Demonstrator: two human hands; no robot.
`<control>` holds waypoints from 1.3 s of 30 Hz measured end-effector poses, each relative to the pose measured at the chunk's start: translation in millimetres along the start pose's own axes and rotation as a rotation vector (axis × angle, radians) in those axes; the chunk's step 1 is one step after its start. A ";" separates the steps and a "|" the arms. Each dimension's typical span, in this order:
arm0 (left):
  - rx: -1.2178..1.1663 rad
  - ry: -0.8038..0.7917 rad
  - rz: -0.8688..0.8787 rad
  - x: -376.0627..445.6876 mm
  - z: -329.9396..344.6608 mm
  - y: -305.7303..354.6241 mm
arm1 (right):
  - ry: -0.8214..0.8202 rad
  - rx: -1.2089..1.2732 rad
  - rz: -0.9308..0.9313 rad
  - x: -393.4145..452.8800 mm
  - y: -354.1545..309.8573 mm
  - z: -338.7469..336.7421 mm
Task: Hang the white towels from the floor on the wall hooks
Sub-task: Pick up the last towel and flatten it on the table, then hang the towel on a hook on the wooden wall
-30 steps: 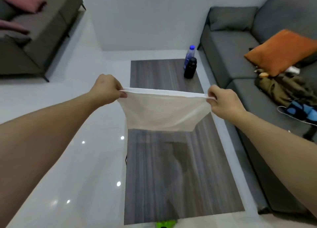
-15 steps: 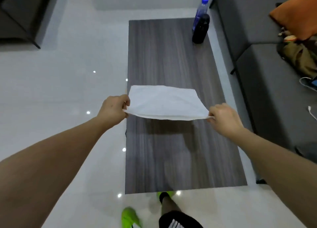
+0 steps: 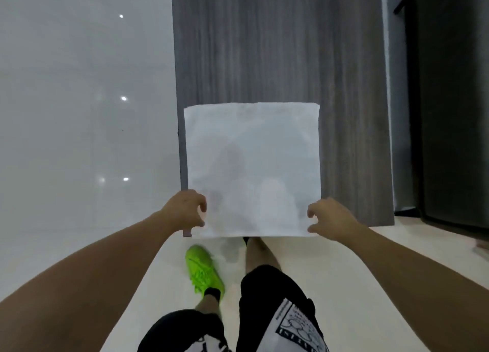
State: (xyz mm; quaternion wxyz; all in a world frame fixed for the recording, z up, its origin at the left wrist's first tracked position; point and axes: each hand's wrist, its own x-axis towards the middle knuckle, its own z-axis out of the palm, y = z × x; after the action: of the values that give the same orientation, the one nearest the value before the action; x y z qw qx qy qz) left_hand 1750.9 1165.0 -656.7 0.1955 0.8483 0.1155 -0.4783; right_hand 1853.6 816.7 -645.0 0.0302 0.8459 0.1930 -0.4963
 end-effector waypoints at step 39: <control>-0.073 0.769 0.094 -85.0 -219.5 10.4 | 0.529 0.341 -0.397 6.8 -189.9 -253.8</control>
State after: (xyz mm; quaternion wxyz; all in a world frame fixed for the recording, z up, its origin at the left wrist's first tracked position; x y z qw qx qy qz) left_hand 1879.3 1252.0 -479.3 0.1897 0.9625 0.1584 -0.1116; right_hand 1999.1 1055.7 -495.7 -0.2589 0.8839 0.2692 -0.2815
